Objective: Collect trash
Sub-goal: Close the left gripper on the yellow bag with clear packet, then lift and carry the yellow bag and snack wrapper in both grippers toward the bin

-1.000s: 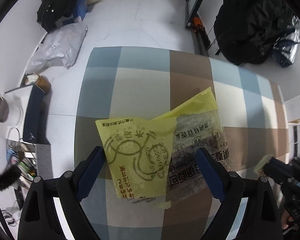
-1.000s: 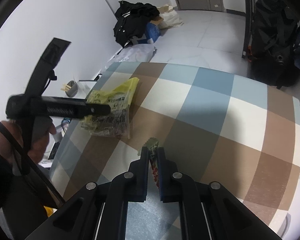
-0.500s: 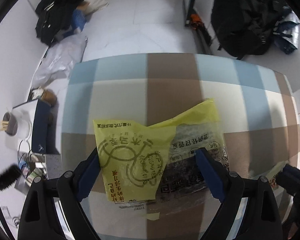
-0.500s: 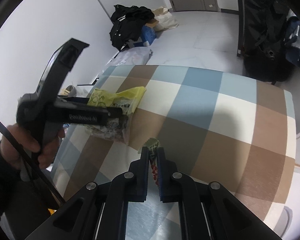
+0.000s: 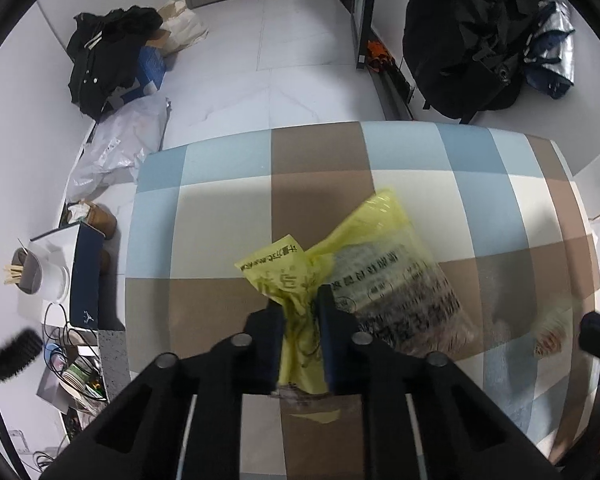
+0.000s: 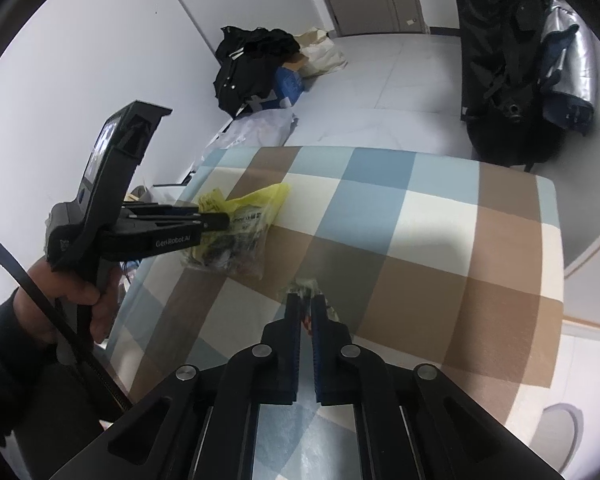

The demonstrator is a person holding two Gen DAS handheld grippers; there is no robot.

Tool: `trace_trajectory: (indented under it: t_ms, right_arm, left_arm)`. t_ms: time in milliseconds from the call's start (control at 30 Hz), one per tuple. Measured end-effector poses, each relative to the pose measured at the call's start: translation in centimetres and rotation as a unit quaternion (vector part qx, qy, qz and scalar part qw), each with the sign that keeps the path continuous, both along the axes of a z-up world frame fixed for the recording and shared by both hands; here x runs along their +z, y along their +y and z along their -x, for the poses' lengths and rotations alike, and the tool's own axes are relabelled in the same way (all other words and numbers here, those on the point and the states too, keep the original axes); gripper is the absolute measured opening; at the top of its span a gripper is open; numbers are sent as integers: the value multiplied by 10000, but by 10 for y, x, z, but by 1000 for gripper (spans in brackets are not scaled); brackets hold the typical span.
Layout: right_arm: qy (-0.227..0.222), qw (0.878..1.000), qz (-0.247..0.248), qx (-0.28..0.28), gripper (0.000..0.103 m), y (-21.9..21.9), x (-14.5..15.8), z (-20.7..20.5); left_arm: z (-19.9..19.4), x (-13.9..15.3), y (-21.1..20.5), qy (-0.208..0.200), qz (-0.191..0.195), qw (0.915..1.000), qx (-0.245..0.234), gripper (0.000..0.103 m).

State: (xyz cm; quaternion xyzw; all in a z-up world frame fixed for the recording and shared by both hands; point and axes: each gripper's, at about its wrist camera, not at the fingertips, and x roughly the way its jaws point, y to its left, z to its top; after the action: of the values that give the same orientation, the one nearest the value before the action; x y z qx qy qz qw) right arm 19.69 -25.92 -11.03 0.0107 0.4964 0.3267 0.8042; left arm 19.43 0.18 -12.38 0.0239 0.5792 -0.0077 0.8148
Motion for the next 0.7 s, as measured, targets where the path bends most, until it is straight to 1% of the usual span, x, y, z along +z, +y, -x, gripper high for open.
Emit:
trace_trajectory:
  t_ms: [67, 167, 433, 533, 633, 700]
  right_arm:
    - [-27, 10000, -31, -52, 4, -4, 3, 2]
    - [-72, 9998, -92, -160, 4, -11, 9, 5]
    - [-161, 9991, -194, -348, 2, -22, 16, 12]
    - [-155, 9993, -139, -306, 6, -18, 12, 14]
    - [-193, 9995, 5, -257, 6, -11, 7, 17]
    - [-207, 9993, 135, -264, 12, -5, 3, 16]
  left_arm:
    - [1, 1, -1, -18, -38, 10000, -8, 7]
    - [4, 3, 2, -18, 53, 10000, 59, 6]
    - [21, 20, 2, -260, 286, 9992, 82, 4]
    - [30, 29, 3, -413, 389, 9984, 53, 4]
    - [37, 37, 4, -554, 400, 9977, 23, 4]
    - [39, 39, 8, -596, 484, 9970, 31, 4]
